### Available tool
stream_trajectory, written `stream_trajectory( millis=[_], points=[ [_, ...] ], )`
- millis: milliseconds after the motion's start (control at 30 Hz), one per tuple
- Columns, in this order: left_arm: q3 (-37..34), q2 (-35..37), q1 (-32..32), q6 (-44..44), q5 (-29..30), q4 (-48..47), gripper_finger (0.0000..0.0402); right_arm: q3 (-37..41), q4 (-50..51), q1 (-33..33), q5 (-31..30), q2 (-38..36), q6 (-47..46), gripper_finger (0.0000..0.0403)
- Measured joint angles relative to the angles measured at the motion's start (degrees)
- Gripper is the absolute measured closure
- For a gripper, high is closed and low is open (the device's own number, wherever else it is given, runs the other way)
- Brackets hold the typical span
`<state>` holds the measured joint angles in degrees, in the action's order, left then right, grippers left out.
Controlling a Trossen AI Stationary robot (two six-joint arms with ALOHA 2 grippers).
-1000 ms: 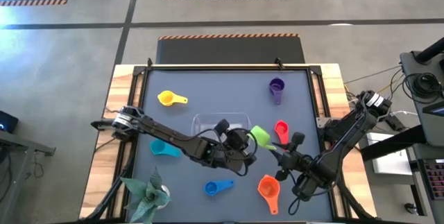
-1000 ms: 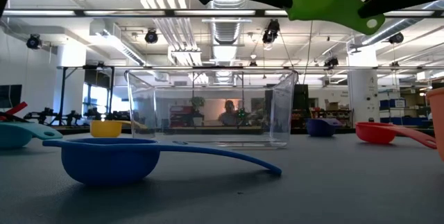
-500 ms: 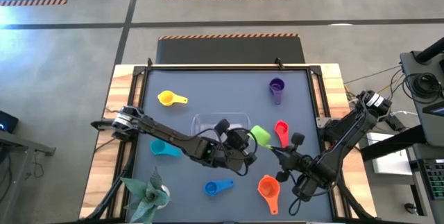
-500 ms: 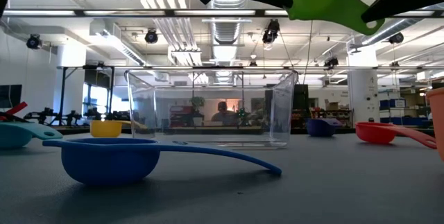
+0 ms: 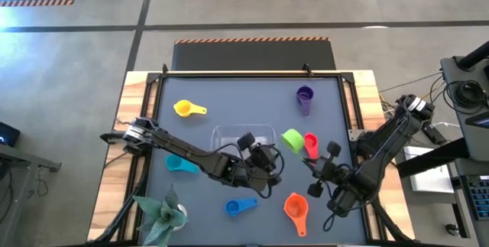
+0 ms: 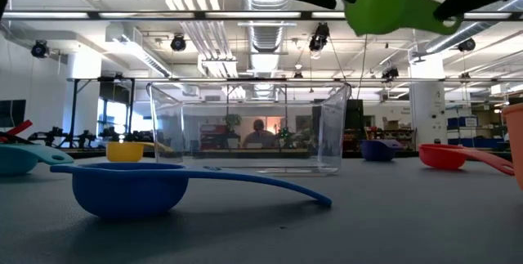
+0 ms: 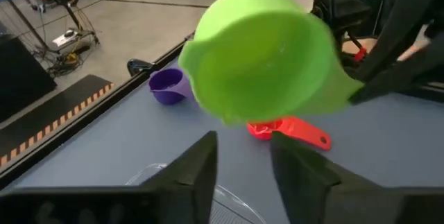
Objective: Nest measuring cups in basket
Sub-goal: Stack the green measuring cup on top of the orange measuring cup
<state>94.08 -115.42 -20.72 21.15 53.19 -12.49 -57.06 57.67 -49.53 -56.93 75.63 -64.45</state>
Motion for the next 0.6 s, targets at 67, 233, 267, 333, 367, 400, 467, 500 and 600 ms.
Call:
stream_trajectory(
  millis=[67,233,267,333,367,400,467,500,600],
  points=[
    [0.0,0.07,-0.2,-1.22,0.04,-0.06,0.0249,0.0,-0.02,-1.09,0.54,-1.47,-0.95,0.0395],
    [0.0,0.92,-1.17,-3.74,1.82,-0.73,0.0196,0.7,-0.74,-6.75,1.77,-4.93,-6.76,0.0395],
    [0.0,1.22,-1.47,-3.97,2.7,-0.81,0.0189,1.27,-2.06,-8.45,1.88,-5.51,-8.35,0.0395],
    [0.0,1.94,-2.22,-4.33,4.69,-1.14,0.0179,2.96,-6.37,-11.95,1.89,-6.38,-11.27,0.0395],
    [0.0,2.16,-2.53,-4.45,5.6,-1.14,0.0176,4.03,-9.36,-13.55,1.93,-6.69,-12.37,0.0395],
    [0.0,2.36,-2.89,-4.63,6.39,-1.22,0.0173,5.12,-12.75,-15.13,1.89,-6.76,-12.92,0.0395],
    [0.0,2.54,-3.43,-5.18,7.23,-1.15,0.0172,7.55,-20.94,-17.81,1.66,-6.7,-13.65,0.0395],
    [0.0,2.54,-3.66,-5.55,7.29,-1.03,0.0172,8.97,-25.44,-18.87,1.62,-6.51,-13.67,0.0395],
    [0.0,2.54,-3.83,-5.67,7.31,-0.94,0.0171,13.55,-40.86,-20.49,1.6,-5.78,-13.05,0.0395]
  ],
)
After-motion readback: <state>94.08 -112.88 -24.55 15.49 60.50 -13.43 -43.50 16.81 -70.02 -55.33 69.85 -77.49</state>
